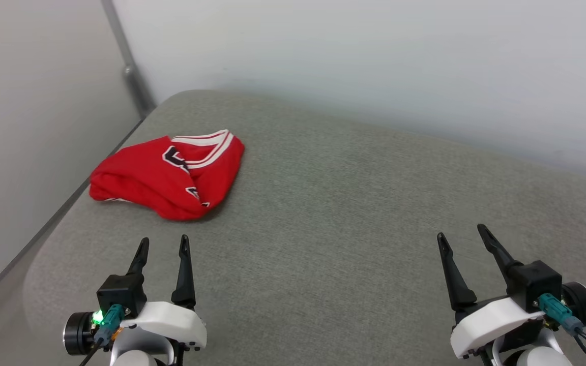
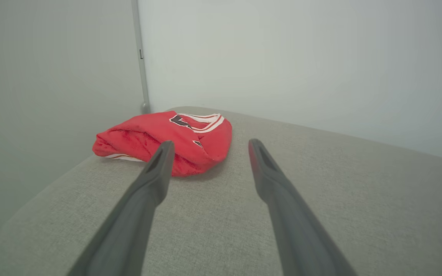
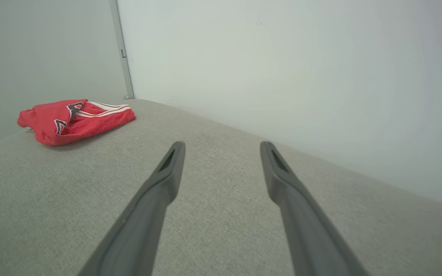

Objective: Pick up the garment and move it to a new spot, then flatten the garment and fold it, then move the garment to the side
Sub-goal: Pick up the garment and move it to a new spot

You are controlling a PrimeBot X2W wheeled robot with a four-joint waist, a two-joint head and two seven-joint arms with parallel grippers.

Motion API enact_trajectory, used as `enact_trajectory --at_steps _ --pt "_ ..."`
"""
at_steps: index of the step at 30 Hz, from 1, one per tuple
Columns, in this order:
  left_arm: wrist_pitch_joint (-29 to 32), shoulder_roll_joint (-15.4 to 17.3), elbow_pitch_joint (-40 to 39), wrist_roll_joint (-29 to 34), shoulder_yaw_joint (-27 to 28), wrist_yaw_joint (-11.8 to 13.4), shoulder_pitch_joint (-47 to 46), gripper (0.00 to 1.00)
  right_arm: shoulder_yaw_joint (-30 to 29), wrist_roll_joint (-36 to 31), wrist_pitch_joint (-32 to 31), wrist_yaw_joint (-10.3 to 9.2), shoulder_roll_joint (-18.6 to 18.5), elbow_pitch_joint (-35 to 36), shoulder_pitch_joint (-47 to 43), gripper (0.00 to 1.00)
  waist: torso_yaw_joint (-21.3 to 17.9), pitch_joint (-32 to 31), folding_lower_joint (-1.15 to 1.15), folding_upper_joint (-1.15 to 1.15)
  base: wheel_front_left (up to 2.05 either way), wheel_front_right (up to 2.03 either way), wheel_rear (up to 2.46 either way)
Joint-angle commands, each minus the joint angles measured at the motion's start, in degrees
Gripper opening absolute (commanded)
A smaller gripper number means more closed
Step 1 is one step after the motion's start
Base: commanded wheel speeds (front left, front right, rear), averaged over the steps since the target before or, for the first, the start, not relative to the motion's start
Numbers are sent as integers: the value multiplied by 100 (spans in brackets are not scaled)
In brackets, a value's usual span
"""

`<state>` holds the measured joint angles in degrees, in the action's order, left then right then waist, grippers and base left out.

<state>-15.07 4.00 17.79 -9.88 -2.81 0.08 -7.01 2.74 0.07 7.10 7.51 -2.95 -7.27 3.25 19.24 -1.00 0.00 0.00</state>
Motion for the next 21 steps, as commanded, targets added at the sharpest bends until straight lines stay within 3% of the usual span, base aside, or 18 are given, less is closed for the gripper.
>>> enact_trajectory --at_steps 1,11,15,21 --pt "-15 13 6 -5 -11 19 -24 100 25 50 24 -4 9 -4 -7 100 390 -15 0 0 0 0 0" --pt "-15 39 -109 -17 10 44 -64 100 131 6 55 -5 9 19 87 100 837 50 0 0 0 0 0" --pt "-15 39 -127 -81 49 65 -189 100 151 -32 26 -5 9 47 141 100 839 124 0 0 0 0 0" --pt "185 192 -67 -175 47 -98 -870 100 189 -194 -92 -5 7 147 313 100 618 446 0 0 0 0 0"
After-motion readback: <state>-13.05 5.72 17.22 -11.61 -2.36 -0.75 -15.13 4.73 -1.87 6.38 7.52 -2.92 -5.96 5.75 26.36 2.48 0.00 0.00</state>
